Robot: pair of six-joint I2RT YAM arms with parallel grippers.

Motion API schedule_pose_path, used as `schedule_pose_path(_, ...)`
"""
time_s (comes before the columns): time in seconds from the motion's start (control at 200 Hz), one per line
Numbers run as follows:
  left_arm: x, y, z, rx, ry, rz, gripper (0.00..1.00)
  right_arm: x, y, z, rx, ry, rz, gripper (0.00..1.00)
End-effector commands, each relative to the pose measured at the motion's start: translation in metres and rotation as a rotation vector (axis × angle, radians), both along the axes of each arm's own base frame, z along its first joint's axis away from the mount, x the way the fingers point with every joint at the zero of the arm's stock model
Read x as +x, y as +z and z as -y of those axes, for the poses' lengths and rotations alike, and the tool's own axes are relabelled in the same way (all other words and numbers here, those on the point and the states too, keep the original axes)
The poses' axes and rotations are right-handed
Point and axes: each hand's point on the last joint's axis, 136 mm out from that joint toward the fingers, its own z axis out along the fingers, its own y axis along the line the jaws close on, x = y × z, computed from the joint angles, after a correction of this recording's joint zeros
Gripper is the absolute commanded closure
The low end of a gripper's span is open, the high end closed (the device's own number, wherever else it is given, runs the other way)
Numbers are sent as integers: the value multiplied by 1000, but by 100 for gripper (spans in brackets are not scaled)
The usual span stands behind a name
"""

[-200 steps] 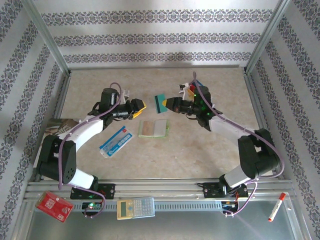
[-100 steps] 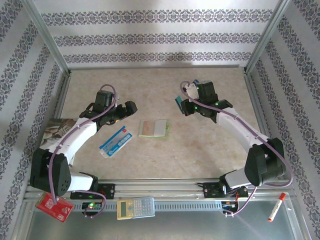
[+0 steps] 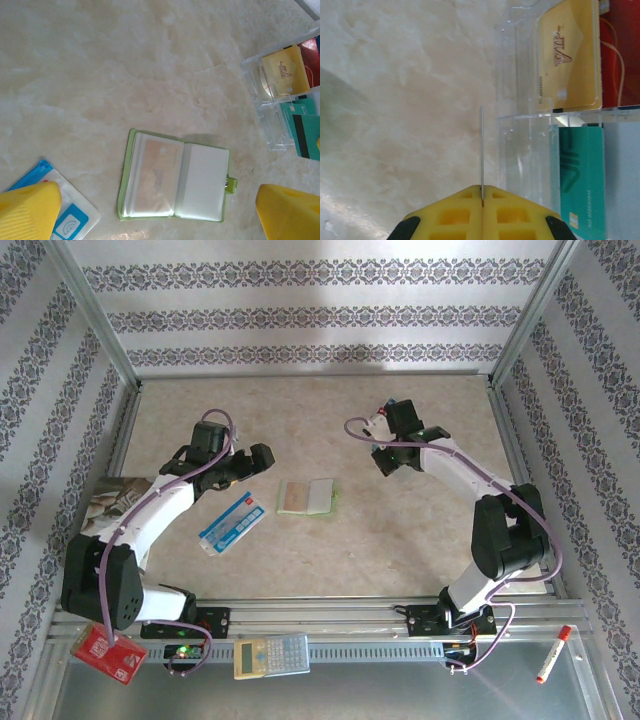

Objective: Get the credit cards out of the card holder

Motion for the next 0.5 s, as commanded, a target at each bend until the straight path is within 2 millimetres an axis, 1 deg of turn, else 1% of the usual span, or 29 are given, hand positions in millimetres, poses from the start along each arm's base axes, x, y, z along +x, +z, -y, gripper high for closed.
schedule_pose_path(0.0, 2, -4, 2, -32, -1, -11, 0, 11, 6, 14, -64, 1, 31, 100)
schedule_pose_path(0.13, 1, -6, 4, -46, -6, -18, 0, 14, 2, 28, -92, -12, 28, 100)
schedule_pose_path(0.265, 2, -6, 8, -74, -10, -18, 0, 19, 6, 44, -89, -41, 42, 100)
schedule_pose_path(0.4, 2, -6, 11, -92, -17, -24, 0, 25, 11, 52, -89, -54, 64, 100)
schedule_pose_path(0.5, 3, -6, 13, -103, -17, -26, 0, 29, 8, 56, -113, -63, 68, 100)
